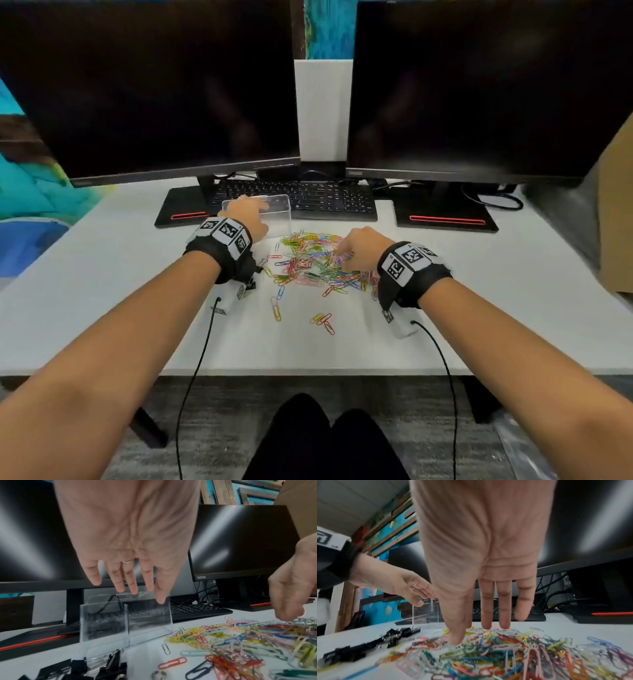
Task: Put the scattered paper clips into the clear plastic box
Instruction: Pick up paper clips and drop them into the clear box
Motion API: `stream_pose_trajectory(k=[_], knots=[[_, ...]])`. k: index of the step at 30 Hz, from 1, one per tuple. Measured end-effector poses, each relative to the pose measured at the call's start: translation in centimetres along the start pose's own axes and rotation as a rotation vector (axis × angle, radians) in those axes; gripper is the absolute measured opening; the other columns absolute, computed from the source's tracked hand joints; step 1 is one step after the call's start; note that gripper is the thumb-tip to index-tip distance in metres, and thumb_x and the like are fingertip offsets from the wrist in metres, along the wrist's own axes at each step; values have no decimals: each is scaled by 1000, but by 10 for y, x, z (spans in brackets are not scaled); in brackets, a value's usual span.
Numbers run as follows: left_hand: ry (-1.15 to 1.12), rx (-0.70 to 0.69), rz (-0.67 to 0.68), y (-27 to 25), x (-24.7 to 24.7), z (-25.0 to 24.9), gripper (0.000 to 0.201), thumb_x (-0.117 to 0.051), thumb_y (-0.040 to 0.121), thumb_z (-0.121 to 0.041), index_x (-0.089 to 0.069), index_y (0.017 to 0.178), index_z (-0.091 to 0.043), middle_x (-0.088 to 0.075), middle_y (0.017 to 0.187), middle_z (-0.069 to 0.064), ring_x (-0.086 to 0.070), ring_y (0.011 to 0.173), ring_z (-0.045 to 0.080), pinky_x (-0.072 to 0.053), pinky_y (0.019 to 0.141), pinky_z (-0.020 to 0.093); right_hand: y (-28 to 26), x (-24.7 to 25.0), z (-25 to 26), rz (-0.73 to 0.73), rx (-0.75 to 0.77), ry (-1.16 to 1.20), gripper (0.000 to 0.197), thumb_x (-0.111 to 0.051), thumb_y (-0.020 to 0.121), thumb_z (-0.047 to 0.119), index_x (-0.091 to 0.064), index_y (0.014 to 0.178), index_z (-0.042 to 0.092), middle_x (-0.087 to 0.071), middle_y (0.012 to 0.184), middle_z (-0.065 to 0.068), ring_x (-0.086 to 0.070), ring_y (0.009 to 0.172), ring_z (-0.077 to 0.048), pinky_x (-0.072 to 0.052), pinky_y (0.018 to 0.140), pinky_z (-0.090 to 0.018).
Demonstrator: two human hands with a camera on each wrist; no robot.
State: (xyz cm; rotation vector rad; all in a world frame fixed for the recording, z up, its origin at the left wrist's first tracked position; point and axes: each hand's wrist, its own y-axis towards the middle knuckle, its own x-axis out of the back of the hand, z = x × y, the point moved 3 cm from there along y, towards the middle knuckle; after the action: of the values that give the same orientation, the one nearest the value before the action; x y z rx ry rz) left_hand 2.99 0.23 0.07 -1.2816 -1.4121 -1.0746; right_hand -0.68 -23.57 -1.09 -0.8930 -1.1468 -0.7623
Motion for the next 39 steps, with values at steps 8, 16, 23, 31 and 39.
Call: stream_pose_trajectory(k=[8, 16, 23, 31, 39], knots=[[141, 45, 69, 21, -5, 2, 49, -59, 85, -22, -48, 131, -32, -55, 130, 2, -51, 121, 26, -36, 107, 45, 6, -1, 6, 113, -12, 31, 36, -74, 79, 20, -69, 114, 16, -66, 117, 0, -60, 106, -20, -50, 88, -30], [-15, 106, 120, 19, 3, -2, 29, -55, 88, -11, -68, 100, -34, -65, 116, -6, -60, 107, 20, -45, 100, 36, 17, 2, 7, 140, -99, 138, 24, -68, 82, 10, -73, 105, 11, -70, 108, -5, -65, 98, -24, -54, 88, -33], [1, 22, 28, 8, 19, -15, 23, -54, 94, -23, -70, 107, -34, -65, 116, -7, -63, 103, 18, -47, 89, 31, 18, 18, -12, -31, -209, 309, 22, -54, 82, -2, -74, 93, 0, -72, 100, -17, -66, 96, -33, -54, 86, -36], [-75, -176, -43, 1, 30, -40, 21, -59, 92, -26, -71, 105, -36, -64, 114, -11, -63, 94, 12, -39, 93, 27, 3, 58, -34, -339, -450, 704, 17, -57, 85, 1, -74, 83, -1, -73, 87, -16, -69, 82, -27, -55, 83, -34], [-20, -312, 4, 7, 25, -64, 24, -54, 93, -29, -68, 108, -41, -64, 111, -16, -60, 98, 3, -35, 104, 31, 27, 118, -22, -654, -313, 976, 10, -68, 84, 12, -74, 91, 10, -71, 77, -6, -69, 75, -19, -57, 79, -30]])
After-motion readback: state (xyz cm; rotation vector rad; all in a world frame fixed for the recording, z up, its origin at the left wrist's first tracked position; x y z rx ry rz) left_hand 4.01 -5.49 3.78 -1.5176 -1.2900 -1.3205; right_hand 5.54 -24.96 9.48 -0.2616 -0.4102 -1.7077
